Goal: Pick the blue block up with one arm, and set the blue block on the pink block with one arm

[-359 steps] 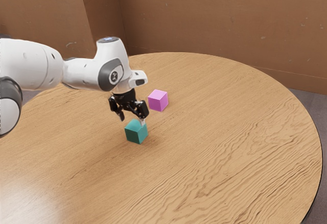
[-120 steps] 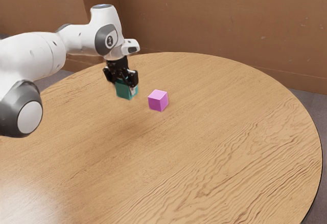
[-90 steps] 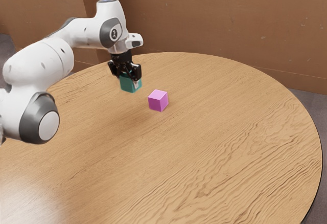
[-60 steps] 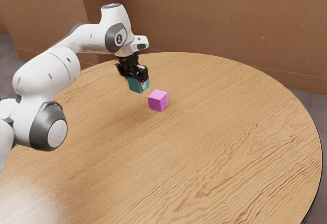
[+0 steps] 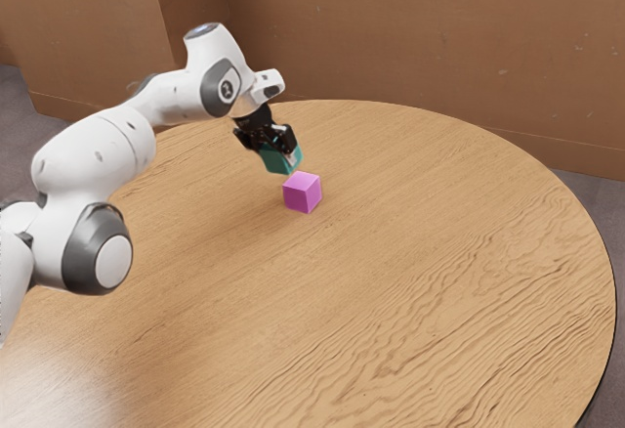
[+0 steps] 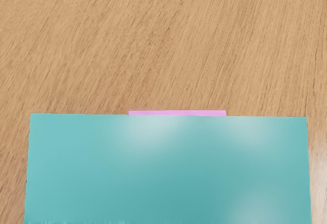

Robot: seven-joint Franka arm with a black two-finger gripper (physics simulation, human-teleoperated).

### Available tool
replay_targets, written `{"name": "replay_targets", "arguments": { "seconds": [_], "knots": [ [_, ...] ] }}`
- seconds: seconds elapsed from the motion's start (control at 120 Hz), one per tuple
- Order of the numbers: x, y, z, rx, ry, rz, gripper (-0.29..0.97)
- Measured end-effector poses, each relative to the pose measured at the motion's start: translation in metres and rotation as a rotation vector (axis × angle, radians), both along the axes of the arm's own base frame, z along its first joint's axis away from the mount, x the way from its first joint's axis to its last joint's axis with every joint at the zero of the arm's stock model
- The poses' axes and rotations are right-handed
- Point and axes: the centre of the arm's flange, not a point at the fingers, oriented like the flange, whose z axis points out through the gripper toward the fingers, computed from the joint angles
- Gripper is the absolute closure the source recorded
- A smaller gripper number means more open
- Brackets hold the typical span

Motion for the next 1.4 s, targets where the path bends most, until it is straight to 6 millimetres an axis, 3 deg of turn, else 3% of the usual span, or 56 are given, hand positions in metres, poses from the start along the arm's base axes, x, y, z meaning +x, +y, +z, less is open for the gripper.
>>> {"name": "replay_targets", "arguments": {
  "seconds": [0.142,0.3,0.608,0.833,1.033,1.092,1.15,1.283,1.342,1.4],
  "knots": [
    [0.005,-0.004,-0.015,-0.017,-0.018,0.010,0.32],
    [0.007,-0.009,-0.019,-0.031,-0.033,0.016,0.32],
    [0.008,-0.015,-0.022,-0.055,-0.042,0.018,0.08],
    [0.008,-0.021,-0.009,-0.074,-0.053,0.013,0.03],
    [0.002,-0.009,0.026,-0.073,-0.073,0.019,0.01],
    [-0.010,-0.010,0.055,-0.063,-0.060,0.013,0.01],
    [-0.041,-0.019,0.097,-0.048,-0.029,-0.001,0.01],
    [-0.152,-0.045,0.206,0.006,0.009,-0.047,0.00],
    [-0.194,-0.050,0.231,0.030,0.036,-0.063,0.00],
    [-0.215,-0.052,0.239,0.058,0.063,-0.075,0.00]
  ]
}}
